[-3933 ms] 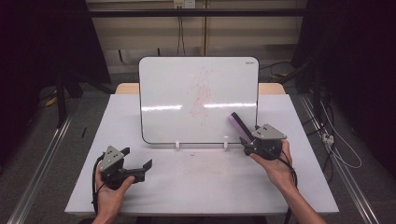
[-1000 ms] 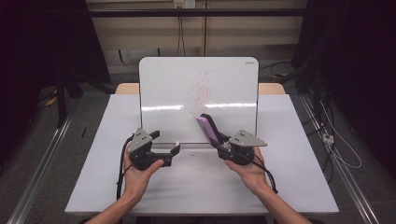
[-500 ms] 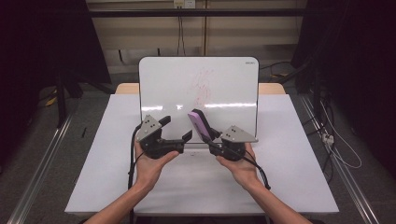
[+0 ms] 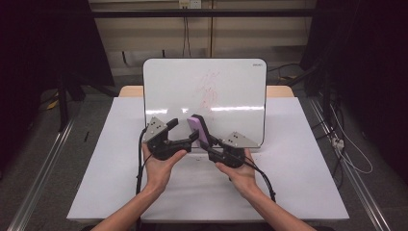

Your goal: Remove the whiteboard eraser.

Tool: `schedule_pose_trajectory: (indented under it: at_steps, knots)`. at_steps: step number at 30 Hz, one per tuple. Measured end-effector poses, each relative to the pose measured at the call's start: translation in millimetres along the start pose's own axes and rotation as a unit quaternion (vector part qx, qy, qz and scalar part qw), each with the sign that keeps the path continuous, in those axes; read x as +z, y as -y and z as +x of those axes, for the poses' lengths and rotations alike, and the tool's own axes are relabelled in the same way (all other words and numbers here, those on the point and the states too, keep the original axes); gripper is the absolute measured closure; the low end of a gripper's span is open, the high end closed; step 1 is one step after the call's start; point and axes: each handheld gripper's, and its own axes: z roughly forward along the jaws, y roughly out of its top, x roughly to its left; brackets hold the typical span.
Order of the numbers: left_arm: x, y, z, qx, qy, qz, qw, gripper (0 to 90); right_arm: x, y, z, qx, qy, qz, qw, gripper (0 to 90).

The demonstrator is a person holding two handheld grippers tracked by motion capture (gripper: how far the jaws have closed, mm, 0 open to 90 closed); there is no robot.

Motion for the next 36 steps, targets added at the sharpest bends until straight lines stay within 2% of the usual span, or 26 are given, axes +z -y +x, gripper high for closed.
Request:
schedule_pose_trajectory:
  at_steps: [2, 3, 5, 7, 10, 12, 13, 15, 16, 17, 19, 20, 21, 24, 29, 30, 33, 36]
  knots:
    - [-1.1, 3.7, -0.2, -0.002, 0.003, -0.004, 1.0000, 12.8, 1.4, 1.9, 3.0, 0.016, -0.009, -0.001, 0.9998, 64.3]
    - [-1.4, 5.0, -0.7, -0.004, 0.003, -0.008, 1.0000, 12.8, 1.4, 1.9, 3.0, 0.016, -0.009, -0.001, 0.9998, 64.3]
    - [-2.0, 6.7, -1.5, 0.002, 0.001, -0.014, 0.9999, 15.2, 2.8, 2.7, 4.1, 0.032, -0.013, -0.007, 0.9994, 64.3]
    - [-1.5, 8.5, -2.2, -0.002, 0.001, -0.022, 0.9998, 15.9, 3.3, 2.8, 4.0, 0.049, -0.018, -0.012, 0.9985, 64.3]
    - [0.2, 11.4, -2.0, -0.011, 0.011, -0.032, 0.9994, 19.9, 3.4, 2.9, 4.3, 0.060, -0.023, -0.021, 0.9977, 64.3]
    - [2.4, 12.8, -3.5, -0.016, 0.020, -0.039, 0.9989, 22.4, 2.9, 2.7, 6.8, 0.058, -0.026, -0.028, 0.9976, 64.3]
    - [2.9, 13.7, -4.1, -0.009, 0.025, -0.037, 0.9990, 23.1, 2.8, 2.8, 8.0, 0.057, -0.028, -0.031, 0.9975, 64.3]
    - [3.3, 16.1, -5.8, -0.004, 0.022, -0.042, 0.9989, 23.2, 2.7, 3.2, 9.8, 0.061, -0.031, -0.029, 0.9972, 64.3]
    - [3.3, 17.2, -6.7, -0.011, 0.018, -0.051, 0.9985, 27.4, 3.1, 4.5, 10.5, 0.067, -0.032, -0.029, 0.9968, 64.3]
    - [3.0, 17.6, -6.1, -0.003, 0.019, -0.049, 0.9986, 27.4, 3.1, 4.5, 10.5, 0.067, -0.032, -0.029, 0.9968, 64.3]
    - [2.7, 18.8, -6.7, -0.005, 0.010, -0.062, 0.9980, 32.1, 3.6, 6.5, 12.1, 0.069, -0.032, -0.031, 0.9966, 64.3]
    - [3.0, 19.5, -6.7, -0.009, 0.011, -0.062, 0.9980, 32.1, 3.6, 6.5, 12.1, 0.069, -0.032, -0.031, 0.9966, 64.3]
    - [3.1, 20.3, -6.1, -0.004, 0.011, -0.057, 0.9983, 32.4, 3.7, 6.8, 12.2, 0.072, -0.034, -0.030, 0.9964, 64.3]
    - [4.2, 24.3, -6.8, -0.020, 0.010, -0.063, 0.9977, 34.2, 4.4, 6.9, 11.3, 0.077, -0.033, -0.030, 0.9960, 64.2]
    - [5.0, 28.3, -6.5, -0.031, 0.012, -0.064, 0.9974, 35.1, 5.1, 8.2, 11.2, 0.084, -0.029, -0.028, 0.9956, 64.2]
    - [4.9, 29.0, -6.2, -0.028, 0.013, -0.061, 0.9977, 35.1, 5.1, 8.2, 11.2, 0.084, -0.029, -0.028, 0.9956, 64.2]
    - [6.1, 29.6, -5.4, -0.047, 0.015, -0.060, 0.9970, 36.4, 5.8, 9.3, 11.2, 0.087, -0.026, -0.028, 0.9955, 64.2]
    - [6.4, 28.9, -5.1, -0.051, 0.024, -0.054, 0.9969, 38.5, 6.2, 9.5, 10.8, 0.085, -0.026, -0.025, 0.9957, 64.2]
